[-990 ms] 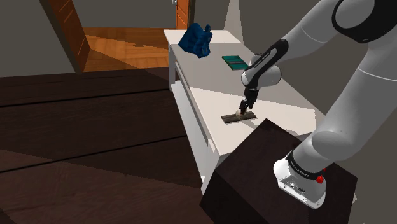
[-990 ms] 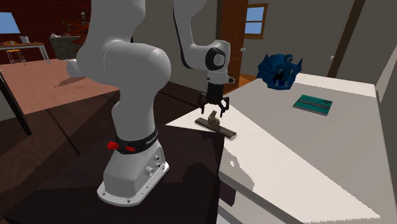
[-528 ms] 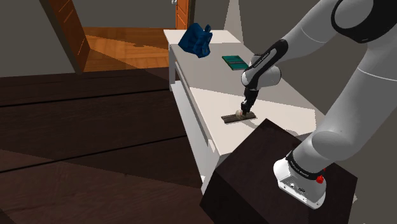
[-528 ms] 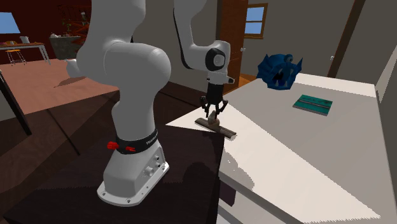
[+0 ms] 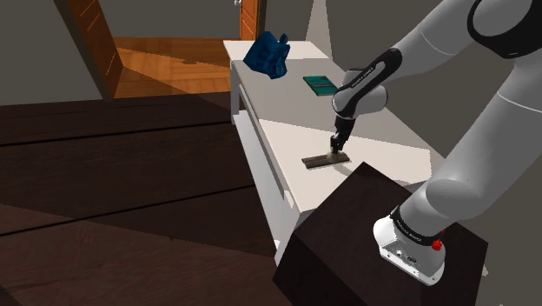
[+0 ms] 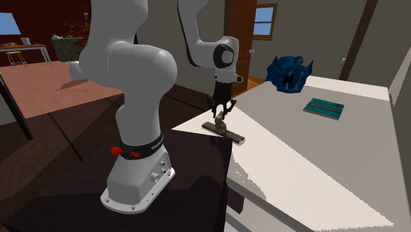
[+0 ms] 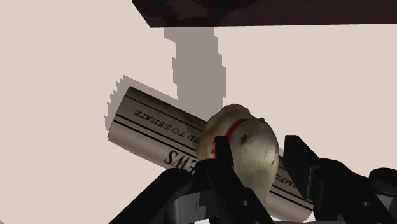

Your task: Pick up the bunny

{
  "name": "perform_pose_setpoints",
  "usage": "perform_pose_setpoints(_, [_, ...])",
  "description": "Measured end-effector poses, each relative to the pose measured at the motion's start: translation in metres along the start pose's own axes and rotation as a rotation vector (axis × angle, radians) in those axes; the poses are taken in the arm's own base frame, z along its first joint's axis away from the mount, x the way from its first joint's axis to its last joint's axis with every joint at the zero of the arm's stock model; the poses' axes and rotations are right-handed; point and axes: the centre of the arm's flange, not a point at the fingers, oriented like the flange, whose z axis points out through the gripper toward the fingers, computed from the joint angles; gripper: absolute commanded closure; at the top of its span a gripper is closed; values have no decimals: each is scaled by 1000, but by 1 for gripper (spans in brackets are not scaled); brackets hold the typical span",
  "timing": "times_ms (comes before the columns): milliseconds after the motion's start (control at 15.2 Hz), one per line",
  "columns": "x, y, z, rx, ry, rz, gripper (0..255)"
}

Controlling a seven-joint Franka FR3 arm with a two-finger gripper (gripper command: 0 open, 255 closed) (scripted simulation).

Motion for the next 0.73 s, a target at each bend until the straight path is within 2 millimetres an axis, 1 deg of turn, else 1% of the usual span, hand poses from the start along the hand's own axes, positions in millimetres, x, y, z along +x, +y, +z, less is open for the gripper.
perform_pose_setpoints(726, [-9, -3, -55, 0, 0, 0, 255])
